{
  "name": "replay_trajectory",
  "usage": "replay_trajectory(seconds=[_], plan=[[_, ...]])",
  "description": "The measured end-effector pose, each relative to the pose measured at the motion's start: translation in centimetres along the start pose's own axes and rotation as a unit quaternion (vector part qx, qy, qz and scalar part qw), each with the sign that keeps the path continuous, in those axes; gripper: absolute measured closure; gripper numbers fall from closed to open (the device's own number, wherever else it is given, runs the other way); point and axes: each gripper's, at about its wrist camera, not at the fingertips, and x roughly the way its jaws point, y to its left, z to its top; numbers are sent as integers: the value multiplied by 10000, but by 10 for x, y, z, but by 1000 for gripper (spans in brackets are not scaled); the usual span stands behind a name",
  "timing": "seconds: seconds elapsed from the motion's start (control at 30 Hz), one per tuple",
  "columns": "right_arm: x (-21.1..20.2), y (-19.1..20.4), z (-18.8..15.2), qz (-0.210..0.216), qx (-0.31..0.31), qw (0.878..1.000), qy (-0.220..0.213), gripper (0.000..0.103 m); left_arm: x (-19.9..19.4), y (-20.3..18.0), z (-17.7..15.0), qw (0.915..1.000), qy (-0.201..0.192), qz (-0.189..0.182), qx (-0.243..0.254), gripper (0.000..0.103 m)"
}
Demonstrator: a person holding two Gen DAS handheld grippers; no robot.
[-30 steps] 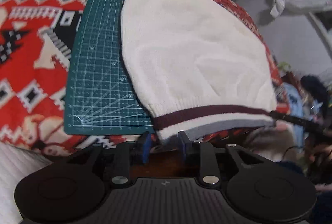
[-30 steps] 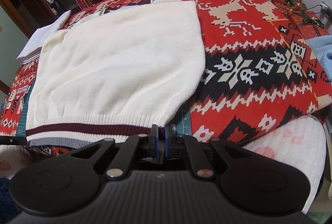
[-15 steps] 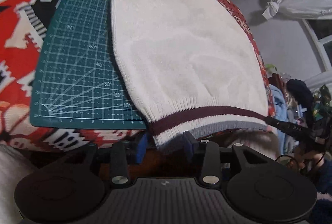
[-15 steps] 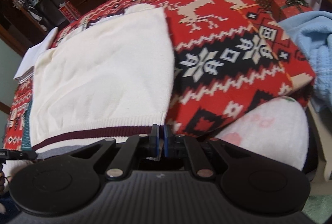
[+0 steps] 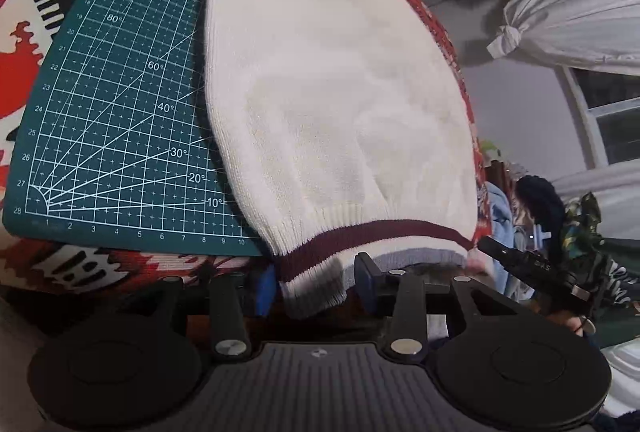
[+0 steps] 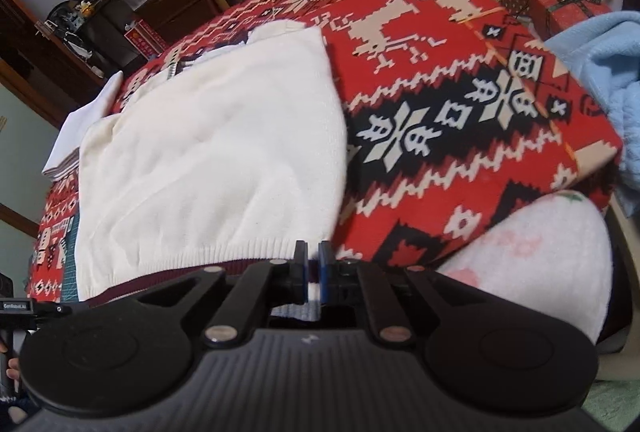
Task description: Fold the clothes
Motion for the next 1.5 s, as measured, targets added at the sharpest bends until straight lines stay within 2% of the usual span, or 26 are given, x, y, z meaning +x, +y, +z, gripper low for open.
replay_trajectory(seconds=[0.2, 0.33, 0.47, 0.63, 0.73, 0.77, 0.8, 0.83, 0.87, 0.9, 0.97, 1.03, 1.1, 1.2, 1.33, 1.5], plan=[[6, 4, 0, 69, 25, 10000, 40, 89, -23, -18, -1, 9970, -475, -411, 456, 66], [5, 0, -1, 149, 190, 9997, 29, 87, -13, -17, 6, 9978, -428, -324, 398, 67], [3, -11, 0, 117, 474, 9988, -64, 75, -4, -9, 11, 9990, -365, -203, 127, 66], [13, -13, 1, 67, 469, 9989, 1, 73, -1, -3, 12, 9993, -365, -66, 5, 68], [23, -9, 1, 130, 379, 9992, 52, 72, -1, -5, 13, 9992, -386, 88, 111, 75], [25, -7, 1, 156, 323, 9994, 29, 71, -1, -7, 13, 9990, -384, 161, 165, 84], [26, -5, 1, 132, 254, 9996, 8, 72, 0, -7, 13, 9988, -370, 256, 210, 93], [27, -3, 2, 98, 184, 9998, -12, 77, 2, -8, 13, 9984, -353, 359, 253, 95], [28, 1, 1, 2, 47, 10000, -25, 87, 1, -6, 13, 9983, -357, 394, 252, 96], [29, 4, 1, -107, -103, 9999, -36, 93, 0, -7, 13, 9979, -364, 448, 278, 96], [26, 11, -1, -201, -351, 9992, -69, 96, -5, -12, 13, 9956, -403, 686, 492, 97], [18, 15, -1, -163, -400, 9990, -142, 97, -18, -16, 11, 9932, -477, 824, 674, 97], [9, 18, -2, -329, -536, 9978, -201, 97, -32, -15, 8, 9916, -461, 935, 768, 97], [7, 3, -4, -466, -385, 9982, 33, 97, -48, -1, 2, 9895, -323, 1172, 784, 97], [16, -2, -15, -507, -403, 9973, 355, 98, -46, 25, -7, 9888, -129, 1379, 552, 97], [27, 8, -23, -568, -597, 9952, 530, 97, -36, 27, -6, 9867, -82, 1503, 614, 97]])
